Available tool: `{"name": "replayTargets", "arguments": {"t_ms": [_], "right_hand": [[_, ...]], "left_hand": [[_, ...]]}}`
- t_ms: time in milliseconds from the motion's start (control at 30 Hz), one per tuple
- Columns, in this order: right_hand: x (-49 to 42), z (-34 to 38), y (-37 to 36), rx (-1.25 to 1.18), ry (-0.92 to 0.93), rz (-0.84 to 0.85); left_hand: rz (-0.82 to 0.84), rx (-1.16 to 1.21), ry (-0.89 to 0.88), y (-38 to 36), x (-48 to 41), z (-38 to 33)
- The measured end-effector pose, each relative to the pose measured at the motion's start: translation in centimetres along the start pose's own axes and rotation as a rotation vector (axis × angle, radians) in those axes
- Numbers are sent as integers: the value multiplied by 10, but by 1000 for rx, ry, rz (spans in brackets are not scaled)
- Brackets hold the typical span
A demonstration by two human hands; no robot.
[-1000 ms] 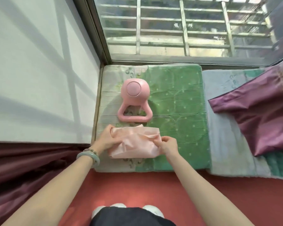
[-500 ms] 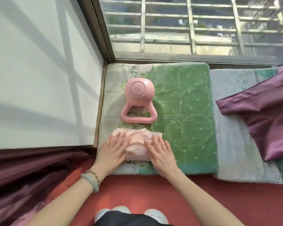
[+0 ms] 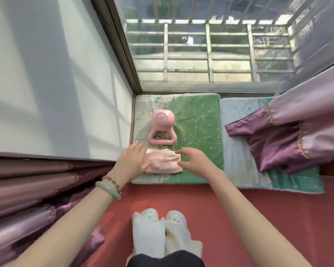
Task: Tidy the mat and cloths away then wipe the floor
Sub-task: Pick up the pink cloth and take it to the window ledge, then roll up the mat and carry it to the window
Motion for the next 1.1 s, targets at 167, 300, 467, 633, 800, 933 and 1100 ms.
{"name": "replayTargets", "arguments": {"t_ms": [167, 300, 467, 633, 800, 933, 1100], "right_hand": [[80, 107, 188, -149, -28, -174], [168, 167, 326, -316, -21, -389], [289, 207, 453, -524, -22, -650], [404, 212, 505, -650, -29, -919], [534, 187, 515, -645, -150, -1242], [650, 170, 497, -641, -268, -1468], [795, 157, 450, -581, -455, -1718]], "left_hand": [[-132, 231, -77, 195, -8, -86], [-233, 491, -56, 348, -8, -151], [-205, 844, -107, 476, 10, -245], [-37, 1081, -329, 534, 31, -349], [143, 1181, -594, 562, 75, -451], [297, 1203, -795, 564, 131, -533], [529, 1150, -1017, 549, 222, -633]]}}
Point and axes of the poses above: each hand's wrist, its own x-axis away from the middle knuckle, its own y-axis out of the back of the hand, z = x × y, the point moved 10 cm from there along -x, towards the middle knuckle, and after that the axes turned 15 degrees about -z, right-handed, at the moved point
